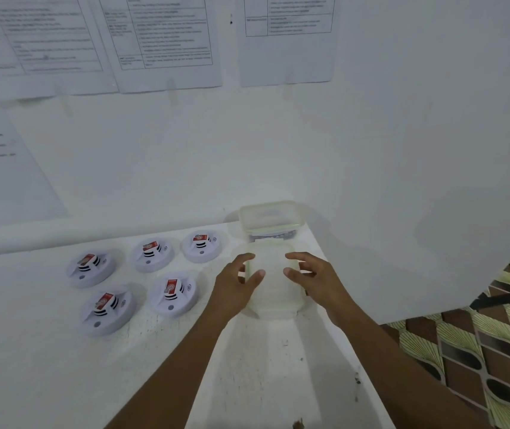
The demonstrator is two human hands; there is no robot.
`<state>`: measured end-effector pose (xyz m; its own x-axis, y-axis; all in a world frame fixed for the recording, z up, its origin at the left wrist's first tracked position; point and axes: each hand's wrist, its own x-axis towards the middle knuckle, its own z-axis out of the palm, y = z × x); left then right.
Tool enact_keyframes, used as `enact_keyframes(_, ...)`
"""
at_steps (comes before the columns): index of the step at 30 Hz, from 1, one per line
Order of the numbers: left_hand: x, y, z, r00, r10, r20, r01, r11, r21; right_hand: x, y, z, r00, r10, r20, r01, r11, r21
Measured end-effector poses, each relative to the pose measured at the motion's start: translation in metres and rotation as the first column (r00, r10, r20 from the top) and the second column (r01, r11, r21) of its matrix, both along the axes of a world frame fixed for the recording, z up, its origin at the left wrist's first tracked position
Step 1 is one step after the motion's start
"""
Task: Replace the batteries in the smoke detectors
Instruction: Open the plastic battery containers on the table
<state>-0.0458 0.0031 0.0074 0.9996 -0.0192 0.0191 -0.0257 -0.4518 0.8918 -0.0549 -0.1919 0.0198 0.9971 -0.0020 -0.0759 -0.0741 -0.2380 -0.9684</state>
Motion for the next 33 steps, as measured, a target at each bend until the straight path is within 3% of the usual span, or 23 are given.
enact_keyframes(2, 0.002, -0.002, 0.002, 0.998, -0.033, -0.053, 0.029, 0.996, -0.086, 0.002, 0.001, 0.001, 0.999, 0.04, -0.025, -0.04, 0.999, 0.011)
enact_keyframes(5, 0.001, -0.001, 0.002, 0.976, -0.128, -0.175, 0.072, 0.952, -0.297, 0.0, -0.003, 0.0, 0.986, 0.112, -0.126, -0.089, 0.981, 0.175)
enact_keyframes(9, 0.004, 0.006, 0.001, 0.923, -0.282, -0.262, 0.167, 0.907, -0.386, -0.005, -0.008, 0.003, 0.961, 0.188, -0.2, -0.135, 0.958, 0.251)
enact_keyframes(14, 0.007, 0.007, -0.002, 0.894, -0.345, -0.287, 0.196, 0.876, -0.441, -0.005, -0.008, 0.001, 0.957, 0.198, -0.214, -0.136, 0.952, 0.275)
enact_keyframes(17, 0.007, 0.005, 0.001, 0.925, -0.305, -0.227, 0.186, 0.884, -0.429, -0.006, -0.004, 0.0, 0.987, 0.111, -0.113, -0.09, 0.98, 0.175)
enact_keyframes(20, 0.004, 0.003, 0.001, 0.957, -0.243, -0.16, 0.159, 0.897, -0.412, -0.011, -0.003, -0.003, 0.993, 0.082, -0.088, -0.062, 0.975, 0.213)
enact_keyframes(24, 0.0, 0.007, 0.003, 0.984, -0.099, -0.15, 0.07, 0.979, -0.19, -0.017, 0.004, -0.008, 0.992, -0.072, -0.107, 0.095, 0.968, 0.233)
enact_keyframes(26, -0.007, 0.011, 0.004, 0.984, -0.057, -0.169, 0.03, 0.987, -0.155, -0.024, 0.009, -0.009, 0.979, -0.162, -0.126, 0.189, 0.951, 0.245)
enact_keyframes(30, -0.02, 0.024, -0.001, 0.987, 0.024, -0.159, -0.036, 0.997, -0.073, -0.046, 0.012, -0.007, 0.984, -0.106, -0.146, 0.151, 0.927, 0.342)
enact_keyframes(33, -0.016, 0.033, 0.0, 0.975, 0.177, -0.133, -0.189, 0.979, -0.08, -0.053, 0.009, -0.009, 0.987, -0.117, -0.106, 0.138, 0.966, 0.217)
